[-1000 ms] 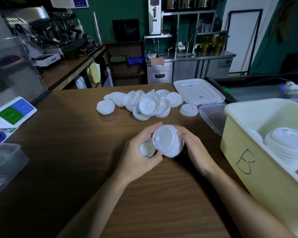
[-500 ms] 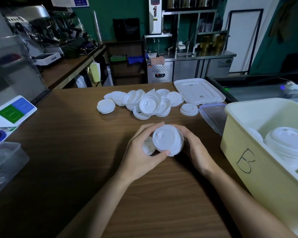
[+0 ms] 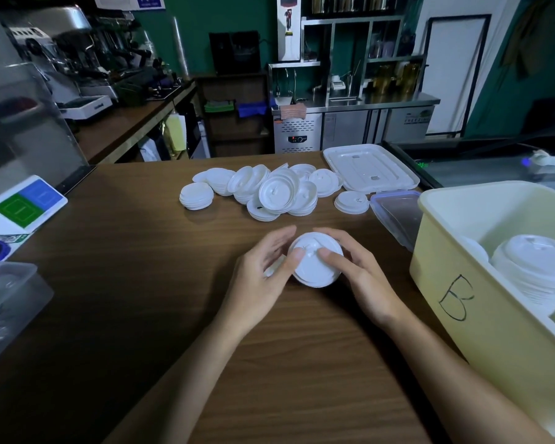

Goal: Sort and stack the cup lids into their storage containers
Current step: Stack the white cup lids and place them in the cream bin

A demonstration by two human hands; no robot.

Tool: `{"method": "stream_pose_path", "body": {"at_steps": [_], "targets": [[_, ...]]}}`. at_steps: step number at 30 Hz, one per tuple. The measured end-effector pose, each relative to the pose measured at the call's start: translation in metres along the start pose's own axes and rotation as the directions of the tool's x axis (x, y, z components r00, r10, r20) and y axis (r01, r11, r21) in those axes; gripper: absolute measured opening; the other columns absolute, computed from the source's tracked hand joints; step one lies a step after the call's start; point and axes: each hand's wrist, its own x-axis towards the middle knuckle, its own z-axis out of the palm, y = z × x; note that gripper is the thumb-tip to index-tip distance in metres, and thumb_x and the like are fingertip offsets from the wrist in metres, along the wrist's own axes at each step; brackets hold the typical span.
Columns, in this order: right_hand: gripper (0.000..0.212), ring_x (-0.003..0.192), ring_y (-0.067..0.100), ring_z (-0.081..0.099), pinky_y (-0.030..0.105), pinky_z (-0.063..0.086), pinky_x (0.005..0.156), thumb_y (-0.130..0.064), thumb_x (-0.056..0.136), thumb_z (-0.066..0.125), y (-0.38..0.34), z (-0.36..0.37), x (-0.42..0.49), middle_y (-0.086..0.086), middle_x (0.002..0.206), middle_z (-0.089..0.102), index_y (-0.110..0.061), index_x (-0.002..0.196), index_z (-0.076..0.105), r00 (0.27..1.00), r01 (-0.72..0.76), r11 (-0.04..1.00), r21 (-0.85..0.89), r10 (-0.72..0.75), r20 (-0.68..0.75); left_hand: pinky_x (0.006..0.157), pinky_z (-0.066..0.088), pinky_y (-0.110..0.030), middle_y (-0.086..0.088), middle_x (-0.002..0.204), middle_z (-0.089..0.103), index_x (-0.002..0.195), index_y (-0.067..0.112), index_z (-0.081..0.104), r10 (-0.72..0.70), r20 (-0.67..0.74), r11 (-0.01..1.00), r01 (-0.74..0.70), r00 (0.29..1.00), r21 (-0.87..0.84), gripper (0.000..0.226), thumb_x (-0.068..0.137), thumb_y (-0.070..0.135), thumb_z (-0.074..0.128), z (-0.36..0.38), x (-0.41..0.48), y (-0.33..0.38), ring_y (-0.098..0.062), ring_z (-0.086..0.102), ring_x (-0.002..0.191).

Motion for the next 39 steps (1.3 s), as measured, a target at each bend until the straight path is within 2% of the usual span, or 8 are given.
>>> {"method": "stream_pose_path", "body": {"at_steps": [3, 5, 10, 14, 21, 31, 36, 39], "targets": [[0.038, 0.121, 0.017, 0.065, 0.029, 0.047, 0.104, -0.025, 0.094, 0.066, -0.001, 0.001, -0.001, 0.004, 0.127, 0.073, -0.019, 0.131, 0.068, 1.0, -0.004, 0.999, 0.052, 0.003, 0.023, 0.109, 0.05, -0.033, 0.013, 0.125, 0.074, 0.127, 0.027, 0.07, -0.016, 0.018, 1.0, 0.016, 1.0, -0.012, 0.028, 0.099, 0.026, 0.07, -0.001, 0.002, -0.004, -0.007, 0.066, 0.123], [0.039, 0.119, 0.017, 0.065, 0.029, 0.048, 0.102, -0.023, 0.093, 0.066, -0.002, 0.001, -0.002, 0.006, 0.125, 0.073, -0.018, 0.131, 0.068, 0.999, 0.001, 0.997, 0.071, -0.004, 0.031, 0.106, 0.05, -0.026, 0.013, 0.125, 0.074, 0.129, 0.025, 0.069, -0.033, 0.027, 0.999, 0.034, 0.999, -0.043, 0.032, 0.097, 0.024, 0.072, -0.001, 0.002, -0.003, -0.006, 0.066, 0.123], [0.037, 0.114, 0.015, 0.065, 0.024, 0.049, 0.097, -0.019, 0.092, 0.064, -0.004, 0.001, -0.004, 0.006, 0.121, 0.073, -0.016, 0.128, 0.068, 0.999, 0.02, 0.998, 0.065, -0.024, 0.047, 0.099, 0.056, -0.032, 0.007, 0.122, 0.075, 0.131, 0.021, 0.069, -0.077, 0.058, 0.995, 0.08, 0.995, -0.056, 0.039, 0.093, 0.025, 0.077, -0.006, 0.006, -0.005, -0.01, 0.07, 0.116], [0.036, 0.116, 0.016, 0.067, 0.024, 0.05, 0.099, -0.023, 0.093, 0.067, -0.006, 0.002, -0.005, 0.004, 0.121, 0.074, -0.016, 0.128, 0.069, 0.999, 0.032, 0.999, 0.038, -0.034, 0.04, 0.095, 0.055, -0.023, 0.003, 0.121, 0.076, 0.13, 0.016, 0.069, -0.071, 0.035, 0.995, 0.073, 0.997, -0.062, 0.039, 0.092, 0.014, 0.078, -0.008, 0.007, -0.006, -0.012, 0.072, 0.113], [0.037, 0.119, 0.015, 0.069, 0.026, 0.052, 0.1, -0.028, 0.094, 0.072, -0.004, 0.001, -0.004, 0.0, 0.122, 0.076, -0.016, 0.129, 0.071, 0.999, 0.03, 1.0, -0.007, -0.029, 0.025, 0.097, 0.054, -0.022, 0.003, 0.123, 0.075, 0.13, 0.015, 0.068, -0.06, 0.027, 0.995, 0.062, 0.998, -0.074, 0.041, 0.091, 0.013, 0.078, -0.012, 0.008, -0.009, -0.009, 0.07, 0.116], [0.028, 0.111, 0.013, 0.07, 0.024, 0.052, 0.096, -0.021, 0.099, 0.072, 0.003, -0.001, -0.001, 0.003, 0.119, 0.077, -0.013, 0.126, 0.072, 0.998, 0.052, 0.998, -0.021, -0.053, -0.028, 0.103, 0.052, -0.025, 0.01, 0.123, 0.075, 0.127, 0.02, 0.07, -0.005, 0.035, 1.0, 0.006, 0.999, -0.008, 0.039, 0.092, 0.037, 0.072, -0.008, 0.007, -0.017, -0.004, 0.067, 0.12], [0.048, 0.122, 0.02, 0.068, 0.036, 0.053, 0.107, -0.019, 0.089, 0.083, 0.004, -0.001, -0.002, 0.0, 0.128, 0.073, -0.021, 0.134, 0.067, 0.999, 0.013, 0.999, -0.03, -0.012, 0.041, 0.102, 0.053, -0.024, 0.008, 0.121, 0.076, 0.127, 0.018, 0.071, 0.005, -0.01, 1.0, -0.005, 1.0, 0.017, 0.041, 0.092, 0.039, 0.07, -0.011, 0.008, -0.017, -0.005, 0.068, 0.118], [0.052, 0.121, 0.02, 0.069, 0.038, 0.053, 0.107, -0.018, 0.085, 0.085, 0.005, -0.001, -0.001, 0.0, 0.128, 0.074, -0.019, 0.134, 0.067, 1.0, 0.016, 0.999, -0.04, -0.016, 0.006, 0.102, 0.052, -0.025, 0.012, 0.121, 0.075, 0.126, 0.021, 0.071, -0.001, -0.023, 0.996, 0.003, 1.0, 0.087, 0.033, 0.097, 0.035, 0.069, -0.017, 0.01, -0.018, -0.002, 0.068, 0.117]]}}
